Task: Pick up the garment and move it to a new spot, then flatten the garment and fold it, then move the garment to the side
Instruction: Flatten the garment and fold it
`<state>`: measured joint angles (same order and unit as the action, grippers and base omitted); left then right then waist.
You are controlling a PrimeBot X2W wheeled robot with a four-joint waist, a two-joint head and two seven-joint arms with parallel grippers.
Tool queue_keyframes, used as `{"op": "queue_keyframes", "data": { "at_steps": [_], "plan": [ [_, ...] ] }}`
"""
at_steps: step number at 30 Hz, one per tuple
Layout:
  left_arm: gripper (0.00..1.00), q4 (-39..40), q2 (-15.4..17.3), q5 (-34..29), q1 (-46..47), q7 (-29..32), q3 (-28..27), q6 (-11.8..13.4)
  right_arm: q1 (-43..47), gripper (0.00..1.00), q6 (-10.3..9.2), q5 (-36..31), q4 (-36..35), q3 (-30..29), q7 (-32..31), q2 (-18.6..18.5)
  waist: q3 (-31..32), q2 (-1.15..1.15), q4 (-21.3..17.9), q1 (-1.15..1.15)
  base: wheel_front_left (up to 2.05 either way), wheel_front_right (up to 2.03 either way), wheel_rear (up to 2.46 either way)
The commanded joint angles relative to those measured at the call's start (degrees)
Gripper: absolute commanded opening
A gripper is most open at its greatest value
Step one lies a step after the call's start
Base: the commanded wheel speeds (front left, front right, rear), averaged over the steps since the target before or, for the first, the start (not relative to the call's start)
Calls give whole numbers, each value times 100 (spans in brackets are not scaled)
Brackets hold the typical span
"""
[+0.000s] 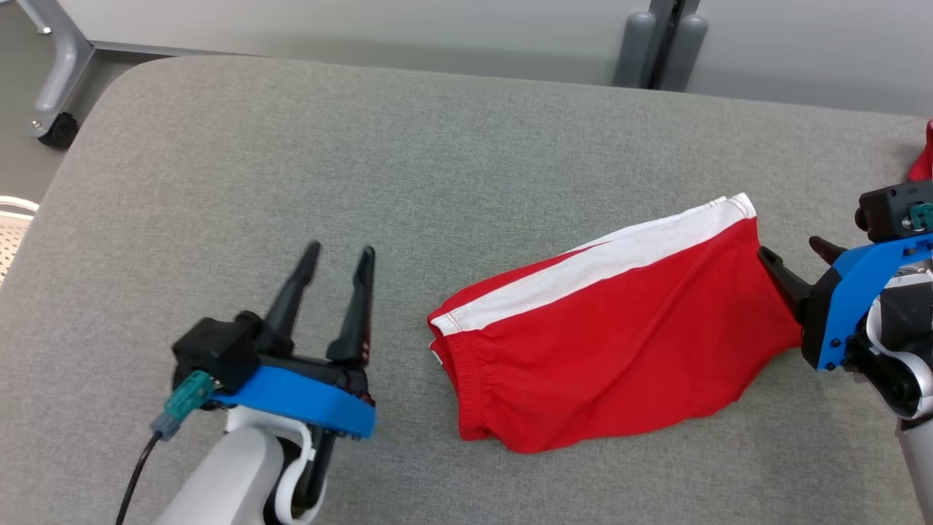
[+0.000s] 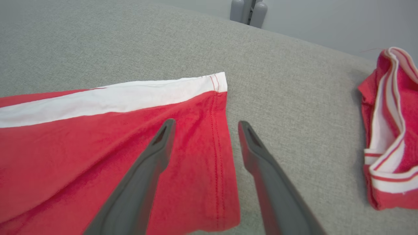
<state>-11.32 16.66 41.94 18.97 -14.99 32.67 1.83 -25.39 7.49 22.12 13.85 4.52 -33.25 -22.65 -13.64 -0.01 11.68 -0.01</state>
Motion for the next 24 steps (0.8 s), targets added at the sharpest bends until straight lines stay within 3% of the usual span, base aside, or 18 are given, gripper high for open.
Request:
{"op": "queue_keyframes", "data": {
  "at_steps": [1, 6, 10, 18, 24],
  "plan": [
    [100, 93, -101, -365, -78, -20, -281, -62, 58, 100, 1, -46, 16, -75, -30, 60, -35, 1, -24, 1, 0, 0, 0],
    [100, 186, -467, -1531, -288, -21, -1126, -215, -72, 100, 1, -17, 129, -359, -162, 400, -195, 1, -93, 1, 0, 0, 0],
    [100, 44, -739, -2045, -395, -21, -1523, -380, -258, 100, 1, -181, 356, -609, -167, 594, -337, 1, -107, 1, 0, 0, 0],
    [100, -218, -1091, -2431, -464, -22, -1974, -710, -510, 100, 1, -919, 875, -1190, -6, 1026, -521, 1, 47, 1, 0, 0, 0],
    [100, -270, -1232, -2567, -482, -22, -2098, -849, -450, 100, 2, -1298, 1284, -1192, 174, 1228, -552, 1, 186, 1, 0, 0, 0]
  ]
}}
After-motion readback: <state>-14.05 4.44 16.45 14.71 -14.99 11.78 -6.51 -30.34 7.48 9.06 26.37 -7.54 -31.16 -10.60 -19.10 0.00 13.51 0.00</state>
